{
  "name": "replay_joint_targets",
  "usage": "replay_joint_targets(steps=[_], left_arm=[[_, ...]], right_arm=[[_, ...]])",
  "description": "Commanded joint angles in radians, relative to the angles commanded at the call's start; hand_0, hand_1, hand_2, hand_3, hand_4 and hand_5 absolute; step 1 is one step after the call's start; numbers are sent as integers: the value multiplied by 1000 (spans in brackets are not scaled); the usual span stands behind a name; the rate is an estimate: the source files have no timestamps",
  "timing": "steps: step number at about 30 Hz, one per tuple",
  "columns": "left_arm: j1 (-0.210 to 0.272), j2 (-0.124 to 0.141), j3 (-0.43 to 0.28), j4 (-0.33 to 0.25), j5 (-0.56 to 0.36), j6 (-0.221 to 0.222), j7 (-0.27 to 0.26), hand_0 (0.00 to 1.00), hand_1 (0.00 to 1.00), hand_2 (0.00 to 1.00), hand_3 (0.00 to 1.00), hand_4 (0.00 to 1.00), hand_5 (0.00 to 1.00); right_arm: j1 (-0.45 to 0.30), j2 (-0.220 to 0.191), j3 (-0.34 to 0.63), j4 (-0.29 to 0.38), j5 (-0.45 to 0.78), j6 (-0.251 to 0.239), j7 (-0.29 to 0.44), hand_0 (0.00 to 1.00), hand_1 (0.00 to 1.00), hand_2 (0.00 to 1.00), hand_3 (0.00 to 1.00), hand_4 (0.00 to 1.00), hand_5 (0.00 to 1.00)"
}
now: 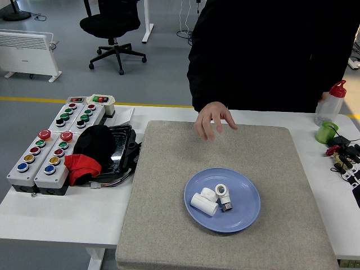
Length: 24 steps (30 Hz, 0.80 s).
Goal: Pick pipe place plate twice
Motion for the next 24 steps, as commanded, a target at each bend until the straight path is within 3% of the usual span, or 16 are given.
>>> replay_joint_targets(steps=[24], left_arm=[[4,-1,-3,0,11,0,5,727,773,740,699,447,998]], right_arm=[[-4,-2,0,-4,6,-12,-1,770,731,773,758,524,662]])
